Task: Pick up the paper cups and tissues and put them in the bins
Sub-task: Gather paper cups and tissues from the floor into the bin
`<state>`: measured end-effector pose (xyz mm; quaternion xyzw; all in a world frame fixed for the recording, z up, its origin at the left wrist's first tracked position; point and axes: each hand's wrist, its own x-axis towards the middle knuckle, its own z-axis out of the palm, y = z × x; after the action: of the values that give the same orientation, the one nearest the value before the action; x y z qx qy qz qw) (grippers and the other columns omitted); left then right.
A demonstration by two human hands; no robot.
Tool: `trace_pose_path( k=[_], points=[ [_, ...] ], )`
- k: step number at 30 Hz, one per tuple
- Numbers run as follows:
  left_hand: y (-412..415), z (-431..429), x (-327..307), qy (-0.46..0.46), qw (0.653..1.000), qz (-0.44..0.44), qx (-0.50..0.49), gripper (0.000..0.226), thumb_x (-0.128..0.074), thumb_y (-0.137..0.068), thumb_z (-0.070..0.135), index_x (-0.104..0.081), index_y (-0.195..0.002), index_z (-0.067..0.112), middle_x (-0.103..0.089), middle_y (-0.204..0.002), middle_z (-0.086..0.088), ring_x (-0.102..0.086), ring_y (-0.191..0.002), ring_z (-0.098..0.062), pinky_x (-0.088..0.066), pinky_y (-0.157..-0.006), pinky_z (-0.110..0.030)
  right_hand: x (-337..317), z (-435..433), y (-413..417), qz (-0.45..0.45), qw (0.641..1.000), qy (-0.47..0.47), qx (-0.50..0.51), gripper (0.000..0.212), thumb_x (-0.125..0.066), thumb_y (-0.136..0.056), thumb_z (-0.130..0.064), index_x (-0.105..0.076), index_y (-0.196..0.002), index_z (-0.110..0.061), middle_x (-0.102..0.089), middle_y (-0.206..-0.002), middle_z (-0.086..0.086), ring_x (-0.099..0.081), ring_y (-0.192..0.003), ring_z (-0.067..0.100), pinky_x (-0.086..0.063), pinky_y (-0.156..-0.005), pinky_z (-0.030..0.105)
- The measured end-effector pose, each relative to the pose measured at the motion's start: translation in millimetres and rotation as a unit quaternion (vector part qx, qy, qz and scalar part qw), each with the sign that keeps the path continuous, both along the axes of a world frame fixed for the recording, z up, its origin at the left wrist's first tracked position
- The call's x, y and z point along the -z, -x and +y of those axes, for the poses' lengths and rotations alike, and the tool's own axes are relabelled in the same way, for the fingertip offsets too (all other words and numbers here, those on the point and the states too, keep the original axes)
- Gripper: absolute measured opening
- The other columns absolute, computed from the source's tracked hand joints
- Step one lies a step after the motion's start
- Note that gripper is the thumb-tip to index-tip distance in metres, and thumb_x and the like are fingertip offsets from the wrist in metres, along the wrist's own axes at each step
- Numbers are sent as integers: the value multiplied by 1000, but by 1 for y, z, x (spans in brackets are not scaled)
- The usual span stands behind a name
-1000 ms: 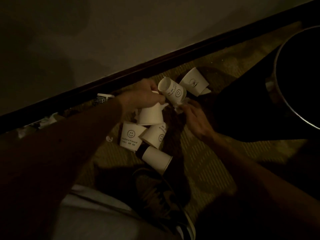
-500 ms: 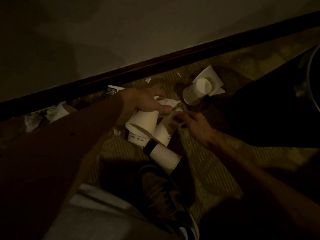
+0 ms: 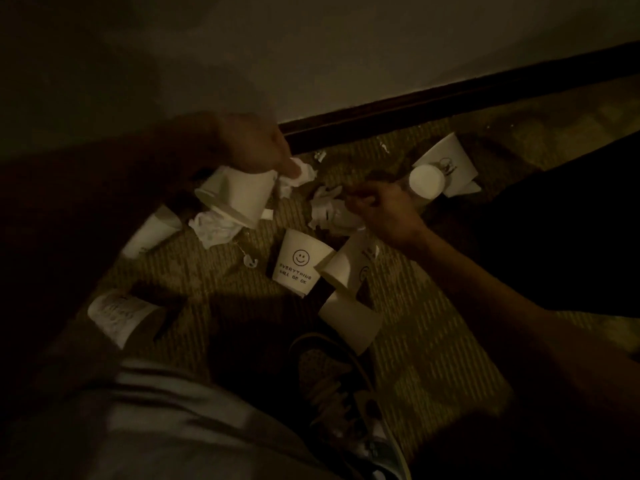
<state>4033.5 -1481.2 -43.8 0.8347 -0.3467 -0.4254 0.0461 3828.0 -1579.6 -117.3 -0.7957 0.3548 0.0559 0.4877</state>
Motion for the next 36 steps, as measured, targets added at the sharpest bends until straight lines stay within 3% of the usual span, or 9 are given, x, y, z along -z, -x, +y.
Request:
trace_pose_path(
  k=[3,9,15,19,23,25,28,32,36],
  points=[
    [-8,20,9,5,999,-23,30,24,-73,-82,42,-72,-100,26,-53,-88,17,-46,-73,0,-33,-59,-18,24,2,-10,107,983,74,-128,57,-69,-87,-35,-49,-139,-20,-56,-131,15,-55,-117,30,-48,-95,44],
    [-18,62,41,18,999,-33,25,43,-75,-76,46,-73,-109,20,-61,-128,-2,-54,-100,-13,-41,-84,-29,48,17,-34,138,977,127,-97,86,-73,-73,-58,-35,-145,-31,-34,-146,14,-41,-130,37,-40,-100,41],
    [-20,71,51,57,997,12,-47,43,-79,-77,38,-72,-113,15,-64,-123,-4,-53,-97,-11,-42,-81,-26,53,21,-42,125,961,183,-166,38,-63,-89,-37,-62,-124,-21,-54,-131,6,-48,-122,26,-41,-90,31],
    [-17,83,54,84,988,72,-105,38,-80,-77,30,-69,-113,22,-64,-118,-3,-60,-106,-17,-50,-90,-31,38,29,-48,50,997,54,-21,31,-71,-87,-27,-70,-114,-12,-69,-110,8,-66,-98,19,-54,-72,29],
    [-8,105,62,155,960,139,-189,62,-81,-76,26,-55,-132,30,-65,-104,10,-64,-86,1,-48,-68,-11,7,54,-76,-45,994,-74,63,22,-76,-82,-11,-70,-101,-1,-70,-99,11,-67,-81,14,-57,-67,25],
    [-2,117,62,199,935,199,-214,66,-83,-68,34,-55,-127,39,-67,-105,17,-66,-90,1,-52,-77,-16,-6,72,-91,-75,985,-140,69,12,-76,-80,-5,-68,-89,-3,-69,-90,7,-66,-71,9,-57,-58,20],
    [4,136,64,264,893,276,-237,48,-79,-62,36,-66,-108,36,-72,-109,11,-67,-105,-8,-51,-93,-29,-18,96,-107,-72,976,-197,59,13,-75,-81,-5,-65,-84,-13,-68,-87,2,-67,-77,10,-54,-59,18],
    [-14,172,71,282,892,211,-284,22,-75,-77,22,-71,-98,26,-73,-102,8,-68,-99,-7,-53,-86,-23,-21,113,-117,-50,936,-342,67,15,-62,-90,-4,-65,-102,-12,-70,-96,7,-69,-90,19,-60,-74,31],
    [-42,209,81,217,902,136,-348,10,-72,-84,22,-70,-93,27,-70,-97,10,-66,-89,-2,-53,-76,-19,-3,126,-117,-34,993,-104,-46,19,-57,-94,-5,-68,-109,-10,-67,-111,10,-65,-90,14,-51,-73,17]
  ],
)
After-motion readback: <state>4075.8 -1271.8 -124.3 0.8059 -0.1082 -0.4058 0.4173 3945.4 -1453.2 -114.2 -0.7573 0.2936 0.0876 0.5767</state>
